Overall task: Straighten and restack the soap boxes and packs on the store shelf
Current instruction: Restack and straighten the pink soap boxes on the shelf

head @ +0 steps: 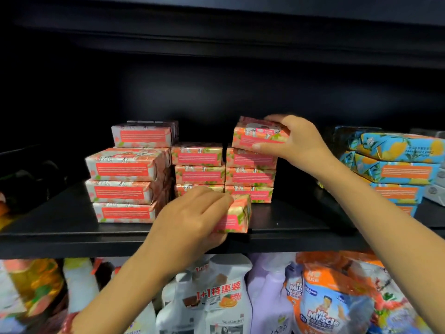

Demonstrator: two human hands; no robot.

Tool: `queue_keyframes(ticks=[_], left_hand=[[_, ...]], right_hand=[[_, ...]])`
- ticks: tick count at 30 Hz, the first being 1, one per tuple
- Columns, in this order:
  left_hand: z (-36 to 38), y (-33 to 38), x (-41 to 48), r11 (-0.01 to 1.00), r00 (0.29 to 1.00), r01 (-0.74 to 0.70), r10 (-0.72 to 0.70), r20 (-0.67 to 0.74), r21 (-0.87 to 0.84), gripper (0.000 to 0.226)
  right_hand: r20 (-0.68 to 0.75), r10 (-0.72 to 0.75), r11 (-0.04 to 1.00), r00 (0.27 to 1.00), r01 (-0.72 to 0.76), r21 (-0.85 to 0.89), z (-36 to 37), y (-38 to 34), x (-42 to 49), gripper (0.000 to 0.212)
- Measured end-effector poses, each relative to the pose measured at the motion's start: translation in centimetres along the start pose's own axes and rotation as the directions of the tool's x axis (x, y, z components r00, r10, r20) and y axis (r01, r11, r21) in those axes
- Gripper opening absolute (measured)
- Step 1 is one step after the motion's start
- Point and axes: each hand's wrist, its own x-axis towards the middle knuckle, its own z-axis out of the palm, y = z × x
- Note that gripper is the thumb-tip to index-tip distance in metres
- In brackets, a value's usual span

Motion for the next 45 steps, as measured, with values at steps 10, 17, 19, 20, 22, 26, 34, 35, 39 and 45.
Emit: queue_keyframes(ticks=[10, 17, 19, 20, 22, 26, 34, 35, 39, 45], left_hand=[[0.3, 0.2, -0.4, 0.998, 0.998, 0.066, -0.066, -0.02, -0.012, 0.058], [0.4, 0.2, -0.5, 0.999, 0.998, 0.054, -0.054, -0.016, -0.001, 0.058], [0.4, 0.1, -0.6, 0.998, 0.998, 0.058, -0.058, -0.015, -0.003, 0.058], [0.4, 0.1, -0.6, 0.998, 0.998, 0.059, -0.059, -0.014, -0.004, 0.058], [0.5, 0.0, -0.5, 0.998, 0.998, 0.06, -0.06, -0.013, -0.004, 0.059], [0.6, -0.1, -0.6, 0.998, 0.998, 0.059, -0.059, -0.028, -0.007, 0.059], [0.7, 0.0, -0.4, 0.998, 0.998, 0.053, -0.053, -0.03, -0.029, 0.057], [0.7, 0.1, -0.3, 0.998, 0.998, 0.049, -0.049, -0.026, -0.026, 0.057], [1.0, 0.3, 0.4, 0.999, 0.999, 0.047, -0.047, -0.003, -0.025, 0.057], [2.2, 1.2, 2.8, 0.999, 0.999, 0.023, -0.022, 0.025, -0.037, 0.051]], right_hand=[[0.077, -0.01, 0.999, 0.997, 0.007, 0.033, 1.4, 0.4, 1.1, 0.068], [-0.108, 0.086, 0.982, 0.99, -0.066, 0.178, 2.0, 1.1, -0.4, 0.064], [-0.167, 0.195, 0.944, 0.966, -0.138, 0.301, 2.3, 1.7, -1.1, 0.066], [-0.172, 0.242, 0.918, 0.955, -0.168, 0.359, 2.5, 1.9, -1.4, 0.065], [-0.16, 0.288, 0.867, 0.944, -0.186, 0.462, 2.8, 2.1, -1.9, 0.061], [-0.151, 0.278, 0.849, 0.949, -0.17, 0.501, 3.2, 2.2, -1.9, 0.043], [-0.088, 0.254, 0.861, 0.963, -0.184, 0.474, 3.3, 2.7, -1.2, 0.039], [-0.077, 0.254, 0.862, 0.964, -0.19, 0.469, 3.3, 2.6, -1.2, 0.038], [-0.151, 0.302, 0.872, 0.941, -0.209, 0.442, 2.7, 2.1, -2.1, 0.046], [-0.15, 0.261, 0.911, 0.954, -0.192, 0.366, 1.1, 2.5, -9.3, 0.04]])
